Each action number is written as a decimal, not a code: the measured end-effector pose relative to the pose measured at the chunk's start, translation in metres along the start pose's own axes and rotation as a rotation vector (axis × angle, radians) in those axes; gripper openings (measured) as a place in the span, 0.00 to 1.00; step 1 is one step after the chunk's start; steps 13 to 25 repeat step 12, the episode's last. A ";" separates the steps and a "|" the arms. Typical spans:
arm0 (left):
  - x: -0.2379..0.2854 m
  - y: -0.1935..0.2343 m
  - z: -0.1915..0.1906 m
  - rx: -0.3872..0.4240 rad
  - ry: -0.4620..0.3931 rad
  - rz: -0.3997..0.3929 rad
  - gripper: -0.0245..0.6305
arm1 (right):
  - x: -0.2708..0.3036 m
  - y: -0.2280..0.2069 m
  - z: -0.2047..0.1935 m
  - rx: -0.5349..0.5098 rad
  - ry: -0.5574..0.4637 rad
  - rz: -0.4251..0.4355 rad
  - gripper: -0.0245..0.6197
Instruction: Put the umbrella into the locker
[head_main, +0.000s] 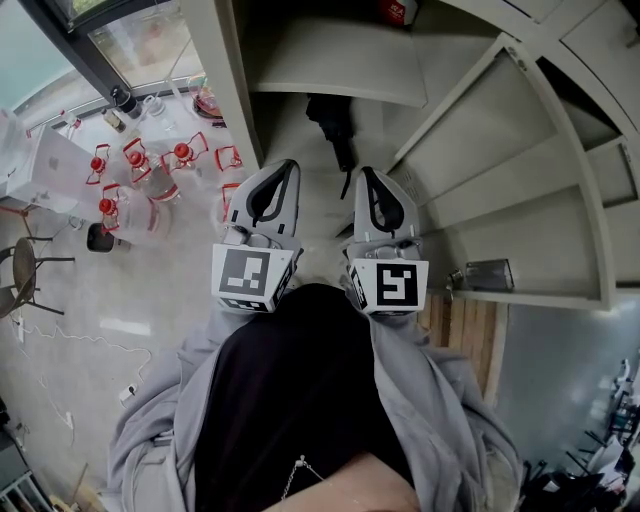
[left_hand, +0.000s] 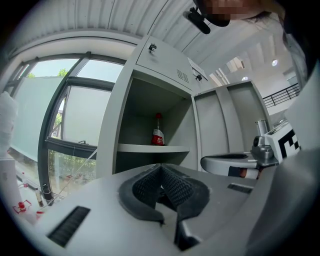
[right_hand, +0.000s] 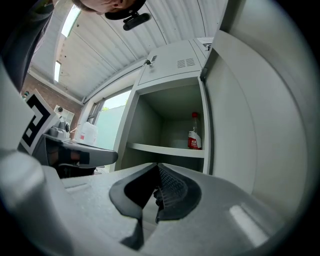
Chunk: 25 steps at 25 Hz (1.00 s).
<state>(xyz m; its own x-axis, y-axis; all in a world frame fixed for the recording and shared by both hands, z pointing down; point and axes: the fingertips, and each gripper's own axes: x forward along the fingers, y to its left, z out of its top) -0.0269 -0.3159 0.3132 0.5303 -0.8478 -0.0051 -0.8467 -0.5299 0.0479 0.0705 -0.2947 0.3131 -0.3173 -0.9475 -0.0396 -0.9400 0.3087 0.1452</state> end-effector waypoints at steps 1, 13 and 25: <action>0.001 0.000 -0.001 -0.004 0.003 0.000 0.05 | 0.000 0.000 -0.001 0.000 0.005 -0.001 0.04; 0.011 -0.004 -0.013 -0.008 0.029 -0.026 0.05 | 0.004 -0.005 -0.012 -0.005 0.025 0.005 0.04; 0.011 -0.004 -0.013 -0.008 0.029 -0.026 0.05 | 0.004 -0.005 -0.012 -0.005 0.025 0.005 0.04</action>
